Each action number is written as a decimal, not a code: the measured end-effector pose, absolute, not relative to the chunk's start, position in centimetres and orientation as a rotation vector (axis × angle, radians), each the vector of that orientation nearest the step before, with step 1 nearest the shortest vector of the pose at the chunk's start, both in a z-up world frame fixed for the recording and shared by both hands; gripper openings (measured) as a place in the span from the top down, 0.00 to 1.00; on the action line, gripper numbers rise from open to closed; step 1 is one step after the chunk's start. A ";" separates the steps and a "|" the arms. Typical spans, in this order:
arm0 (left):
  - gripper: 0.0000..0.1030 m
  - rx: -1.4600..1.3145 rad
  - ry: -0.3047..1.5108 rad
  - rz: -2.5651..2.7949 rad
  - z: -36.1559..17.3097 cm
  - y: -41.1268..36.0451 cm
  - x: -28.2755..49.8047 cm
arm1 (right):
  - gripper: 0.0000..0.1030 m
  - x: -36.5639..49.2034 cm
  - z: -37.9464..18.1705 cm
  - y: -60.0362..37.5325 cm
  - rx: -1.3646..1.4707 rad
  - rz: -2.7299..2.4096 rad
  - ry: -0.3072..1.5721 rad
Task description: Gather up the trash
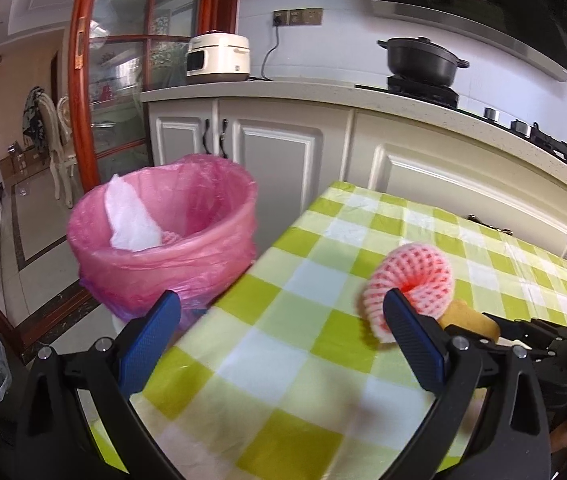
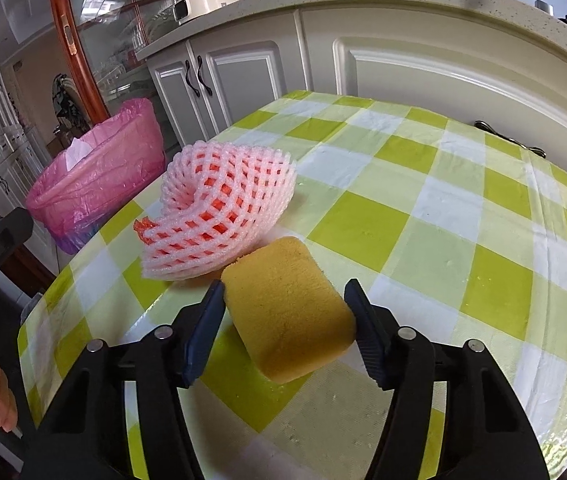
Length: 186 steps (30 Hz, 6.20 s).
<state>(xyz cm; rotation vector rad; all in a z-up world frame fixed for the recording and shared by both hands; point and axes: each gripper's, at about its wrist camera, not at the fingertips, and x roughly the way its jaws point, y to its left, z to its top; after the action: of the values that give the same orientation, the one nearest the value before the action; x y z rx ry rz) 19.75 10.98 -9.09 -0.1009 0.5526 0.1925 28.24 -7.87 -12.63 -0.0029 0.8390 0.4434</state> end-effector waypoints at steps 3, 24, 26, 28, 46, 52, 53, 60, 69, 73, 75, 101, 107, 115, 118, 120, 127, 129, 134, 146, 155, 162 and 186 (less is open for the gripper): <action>0.05 -0.089 0.560 0.172 -9.0 9.8 20.4 | 0.49 28.0 -12.3 -9.0 0.021 0.428 0.816; 0.06 0.015 0.735 0.088 -13.0 1.0 29.7 | 0.50 26.6 -9.9 -17.0 0.224 0.303 0.713; 0.07 -0.005 0.757 0.095 -13.6 1.1 30.4 | 0.50 26.7 -9.9 -17.2 0.233 0.304 0.711; 0.13 -0.037 0.784 0.091 -14.0 1.4 30.9 | 0.50 26.5 -9.8 -17.2 0.234 0.305 0.709; 0.65 -0.081 0.759 0.059 -14.0 1.9 30.0 | 0.50 26.2 -10.0 -16.2 0.217 0.312 0.704; 0.66 -0.087 0.705 0.055 -12.7 1.9 27.1 | 0.50 25.7 -9.7 -16.3 0.213 0.299 0.687; 0.66 -0.087 0.695 0.050 -12.4 1.9 26.4 | 0.50 25.6 -9.7 -16.3 0.214 0.298 0.686; 0.66 -0.087 0.646 0.047 -10.6 2.2 23.4 | 0.50 24.7 -8.9 -16.2 0.208 0.295 0.663; 0.66 -0.085 0.573 0.050 -7.7 3.1 19.9 | 0.51 23.4 -7.2 -14.7 0.179 0.322 0.622; 0.66 -0.097 0.551 0.061 -6.7 4.4 18.6 | 0.50 22.9 -5.9 -13.3 0.161 0.350 0.596; 0.66 -0.109 0.543 0.072 -6.2 5.4 18.1 | 0.50 22.8 -5.3 -12.3 0.151 0.373 0.587; 0.66 -0.195 0.465 0.377 -1.4 24.2 18.8 | 0.50 28.8 -0.7 7.8 -0.010 0.747 0.565; 0.66 -0.202 0.470 0.419 -1.0 27.2 21.1 | 0.50 31.6 -0.7 11.2 0.005 0.808 0.586; 0.64 -0.242 0.512 0.452 -2.8 29.6 24.1 | 0.50 34.9 -1.8 14.8 0.007 0.849 0.630; 0.63 -0.251 0.527 0.464 -3.6 30.3 24.8 | 0.50 36.1 -2.5 15.3 0.026 0.851 0.652; 0.62 -0.256 0.539 0.472 -4.2 30.7 25.1 | 0.49 36.7 -2.8 15.4 0.043 0.858 0.655; 0.58 -0.271 0.552 0.476 -5.4 31.8 25.6 | 0.45 37.9 -3.5 16.4 0.049 0.872 0.670; 0.48 -0.268 0.555 0.488 -5.6 31.9 25.8 | 0.38 38.3 -3.8 16.5 0.059 0.873 0.676; 0.31 -0.275 0.545 0.508 -5.5 32.2 25.2 | 0.35 38.6 -3.4 15.6 0.093 0.868 0.666; 0.04 -0.222 0.458 0.524 -2.2 30.1 21.7 | 0.35 35.7 1.0 12.9 0.092 0.852 0.600; 0.05 -0.131 0.373 0.527 2.0 26.7 16.6 | 0.32 29.3 5.4 9.7 0.015 0.773 0.466; 0.05 -0.141 0.350 0.523 2.4 24.7 12.2 | 0.24 24.3 5.1 6.6 0.018 0.750 0.440; 0.05 -0.097 0.432 0.424 -1.1 16.7 9.1 | 0.20 18.2 -0.3 -1.6 -0.010 0.646 0.471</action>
<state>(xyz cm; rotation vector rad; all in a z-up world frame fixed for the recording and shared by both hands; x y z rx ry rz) 9.15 16.74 -1.05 -0.0973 0.4324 0.4242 18.19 -1.61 -0.31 -0.0103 0.4711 0.6455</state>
